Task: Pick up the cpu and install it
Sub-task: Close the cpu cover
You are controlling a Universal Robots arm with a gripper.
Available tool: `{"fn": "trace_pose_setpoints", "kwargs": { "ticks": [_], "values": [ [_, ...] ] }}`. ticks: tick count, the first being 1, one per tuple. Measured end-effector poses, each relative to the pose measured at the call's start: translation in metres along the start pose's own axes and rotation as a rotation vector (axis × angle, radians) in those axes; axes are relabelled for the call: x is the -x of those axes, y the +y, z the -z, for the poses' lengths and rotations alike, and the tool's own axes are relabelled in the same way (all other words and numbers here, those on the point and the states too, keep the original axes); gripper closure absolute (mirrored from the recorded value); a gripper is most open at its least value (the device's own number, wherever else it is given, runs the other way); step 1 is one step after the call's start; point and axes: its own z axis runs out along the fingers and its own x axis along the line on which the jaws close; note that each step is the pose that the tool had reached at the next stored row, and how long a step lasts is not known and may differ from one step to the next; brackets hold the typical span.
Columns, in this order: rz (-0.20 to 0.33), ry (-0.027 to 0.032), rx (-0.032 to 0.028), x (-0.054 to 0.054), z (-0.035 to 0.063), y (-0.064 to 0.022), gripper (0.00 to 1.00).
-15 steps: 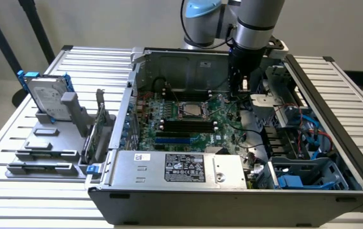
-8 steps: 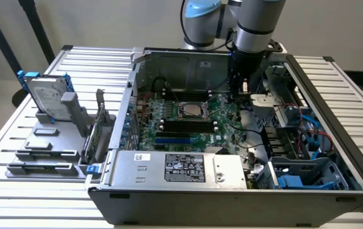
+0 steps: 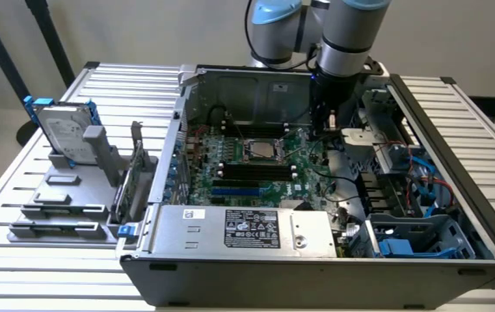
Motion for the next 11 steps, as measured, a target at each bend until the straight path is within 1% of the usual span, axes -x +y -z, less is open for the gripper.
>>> {"fn": "trace_pose_setpoints", "kwargs": {
  "ticks": [1,2,3,4,5,6,7,9,10,11],
  "values": [
    [-0.008,0.0002,-0.0003,0.0000,-0.0007,-0.0001,0.89],
    [-0.017,0.0001,-0.0019,0.0000,-0.0012,-0.0001,0.89],
    [-0.026,0.0001,-0.0050,0.0000,-0.0015,-0.0001,0.89],
    [-0.033,0.0000,-0.0115,0.0000,-0.0015,-0.0001,0.89],
    [-0.040,0.0005,-0.0218,0.0000,-0.0016,-0.0001,0.89],
    [-0.047,0.0011,-0.0344,0.0000,-0.0016,-0.0002,0.89],
    [-0.054,0.0017,-0.0492,0.0000,-0.0016,-0.0001,0.89],
    [-0.066,0.0030,-0.0835,0.0000,-0.0014,0.0000,0.89],
    [-0.072,0.0065,-0.0959,-0.0002,-0.0019,-0.0003,0.89],
    [-0.076,0.0076,-0.1020,-0.0001,-0.0019,-0.0003,0.89]
  ]
}}
